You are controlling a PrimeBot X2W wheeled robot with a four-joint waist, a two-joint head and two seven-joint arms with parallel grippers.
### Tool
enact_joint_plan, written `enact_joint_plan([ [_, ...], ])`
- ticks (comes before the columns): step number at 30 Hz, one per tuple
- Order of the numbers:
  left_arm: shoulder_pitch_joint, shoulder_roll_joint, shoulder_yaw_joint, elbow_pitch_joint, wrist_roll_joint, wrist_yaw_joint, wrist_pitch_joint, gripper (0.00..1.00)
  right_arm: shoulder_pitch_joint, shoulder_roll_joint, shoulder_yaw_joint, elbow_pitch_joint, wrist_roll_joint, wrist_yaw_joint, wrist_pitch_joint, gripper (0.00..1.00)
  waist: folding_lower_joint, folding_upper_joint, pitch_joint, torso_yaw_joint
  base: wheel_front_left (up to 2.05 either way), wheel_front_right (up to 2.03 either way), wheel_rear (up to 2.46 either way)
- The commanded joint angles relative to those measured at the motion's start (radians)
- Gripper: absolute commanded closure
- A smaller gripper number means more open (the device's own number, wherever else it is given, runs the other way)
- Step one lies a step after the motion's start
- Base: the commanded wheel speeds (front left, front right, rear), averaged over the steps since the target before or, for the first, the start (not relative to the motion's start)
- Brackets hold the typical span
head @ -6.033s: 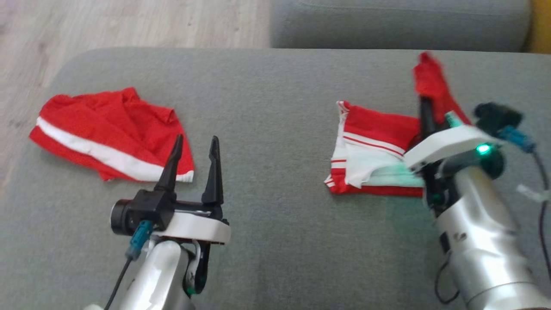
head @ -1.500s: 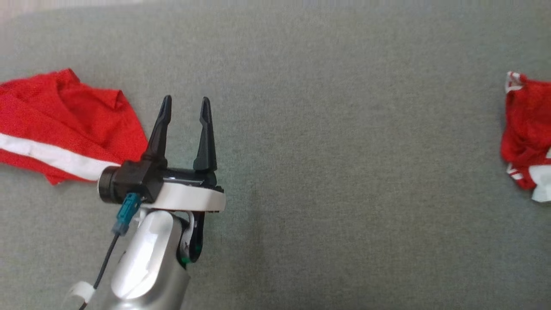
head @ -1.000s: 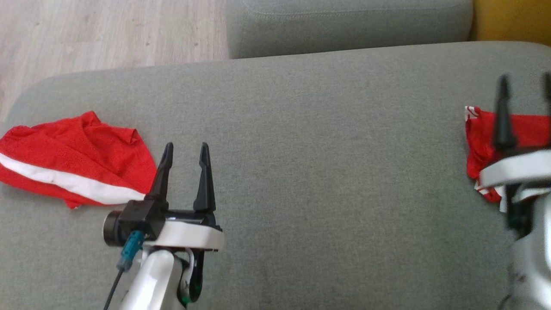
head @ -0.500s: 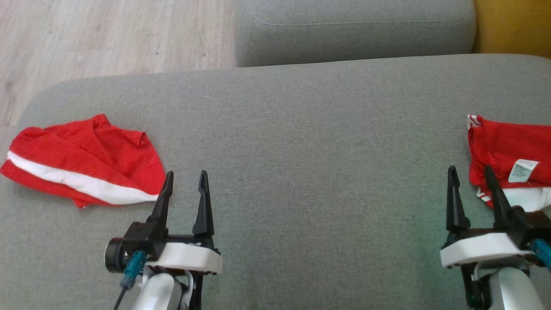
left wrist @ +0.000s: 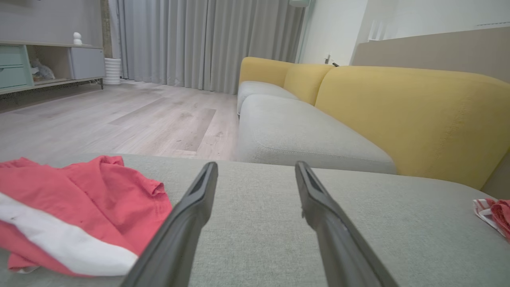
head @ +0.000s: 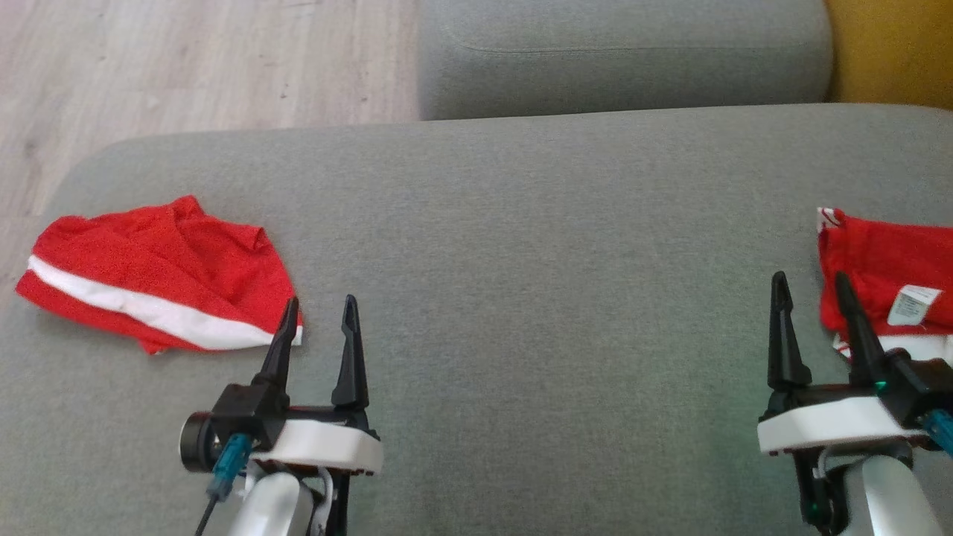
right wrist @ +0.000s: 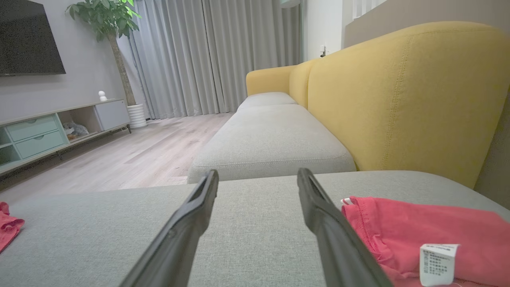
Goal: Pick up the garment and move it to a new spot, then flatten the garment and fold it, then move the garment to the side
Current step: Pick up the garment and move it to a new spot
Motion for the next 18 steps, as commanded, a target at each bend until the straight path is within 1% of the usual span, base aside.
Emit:
enact_joint_plan([
  [1,-0.024,0.004,0.037,-0.028,-0.003,0.004,-0.005,0.0,-0.016,-0.005,0.026,-0.04,0.009,-0.001,-0.014,0.0,0.0,-0.0001,-0.004,0.018,0.0,0.0,0.0],
  [3,-0.022,0.004,0.035,-0.025,0.002,0.003,-0.005,0.0,-0.006,-0.005,0.03,-0.044,0.017,-0.001,-0.014,0.0,0.0,-0.0001,-0.011,0.044,0.0,0.0,0.0],
  [6,-0.023,0.004,0.031,-0.025,0.002,0.003,-0.005,0.0,0.012,-0.005,0.044,-0.05,0.017,-0.001,-0.014,0.0,0.0,-0.0001,-0.018,0.101,0.0,0.0,0.0],
  [9,-0.024,0.004,0.032,-0.026,0.008,0.003,-0.005,0.0,0.016,-0.005,0.073,-0.047,-0.032,-0.001,-0.014,0.0,0.0,-0.0001,-0.02,0.159,0.0,0.0,0.0],
  [14,-0.021,0.004,0.047,-0.029,0.002,0.006,-0.005,0.0,0.005,-0.005,0.115,-0.041,-0.012,-0.001,-0.014,0.0,0.0,-0.0001,-0.027,0.258,0.0,0.0,0.0],
  [18,-0.014,0.004,0.046,-0.025,0.005,0.006,-0.005,0.0,0.011,-0.005,0.144,-0.032,0.004,-0.001,-0.014,0.0,0.0,-0.0001,-0.038,0.321,0.0,0.0,0.0],
])
